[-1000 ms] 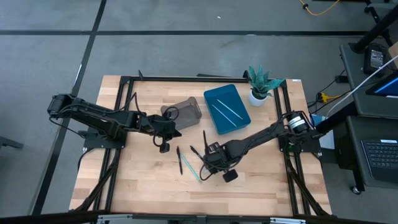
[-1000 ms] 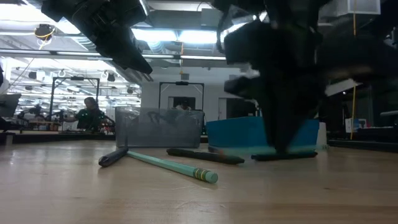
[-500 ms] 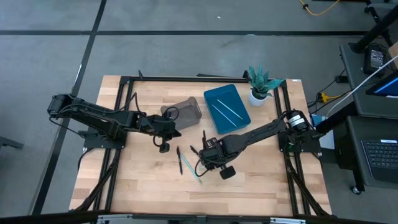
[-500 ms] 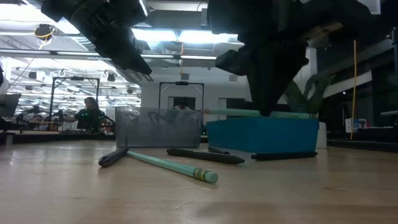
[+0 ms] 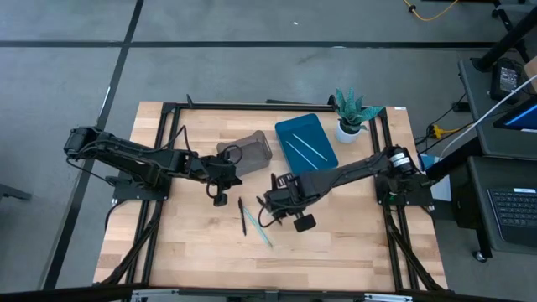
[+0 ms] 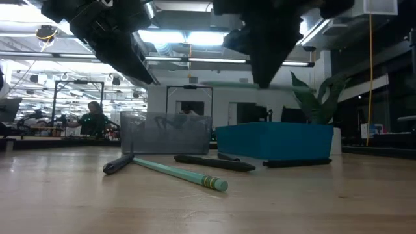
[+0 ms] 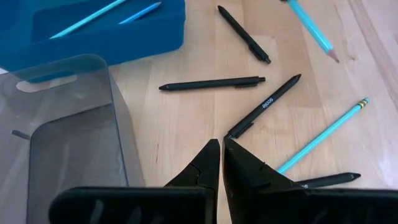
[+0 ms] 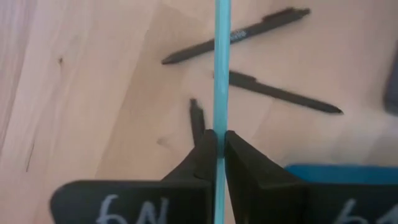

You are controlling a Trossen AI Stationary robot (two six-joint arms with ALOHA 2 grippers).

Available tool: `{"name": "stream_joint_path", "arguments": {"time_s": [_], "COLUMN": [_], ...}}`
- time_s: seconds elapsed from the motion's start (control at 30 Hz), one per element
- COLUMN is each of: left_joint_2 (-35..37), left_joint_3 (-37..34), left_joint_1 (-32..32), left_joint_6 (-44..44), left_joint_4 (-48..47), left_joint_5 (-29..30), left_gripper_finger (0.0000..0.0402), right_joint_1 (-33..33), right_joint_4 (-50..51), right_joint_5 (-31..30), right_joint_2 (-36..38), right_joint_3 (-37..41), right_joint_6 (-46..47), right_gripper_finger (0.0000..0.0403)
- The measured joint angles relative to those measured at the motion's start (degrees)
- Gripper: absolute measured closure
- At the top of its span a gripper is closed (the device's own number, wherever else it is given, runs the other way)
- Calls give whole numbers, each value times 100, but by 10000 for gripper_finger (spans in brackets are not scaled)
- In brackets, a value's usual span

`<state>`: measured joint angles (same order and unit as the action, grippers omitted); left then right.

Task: Sort pens & pencils
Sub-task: Put the light blue pencil into the blue bin

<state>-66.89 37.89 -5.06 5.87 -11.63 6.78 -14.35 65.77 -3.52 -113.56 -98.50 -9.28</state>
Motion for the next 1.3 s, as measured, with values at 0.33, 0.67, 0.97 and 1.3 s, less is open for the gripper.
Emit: {"name": "stream_joint_path", "arguments": {"time_s": [0.33, 0.67, 0.97, 1.3], "left_joint_2": [0, 2, 2, 2], "left_joint_3": [0, 0, 0, 0], "left_joint_1": [0, 0, -1, 0], "left_joint_6": [-36, -44, -42, -37], "left_joint_4": [2, 2, -33, -40], "left_joint_5": [0, 0, 0, -2], "left_gripper_finger": [388, 388, 388, 388], "right_joint_1": [272, 568, 678, 645], "right_joint_4": [1118, 1663, 1619, -79], "right_joint_5": [-508, -876, -631, 213], "right_joint_2": [13, 427, 732, 719], "right_joint_3": [-1007, -1349, -1315, 470], "right_joint_6": [69, 321, 777, 615], "right_gripper_finger": [383, 400, 394, 392]}}
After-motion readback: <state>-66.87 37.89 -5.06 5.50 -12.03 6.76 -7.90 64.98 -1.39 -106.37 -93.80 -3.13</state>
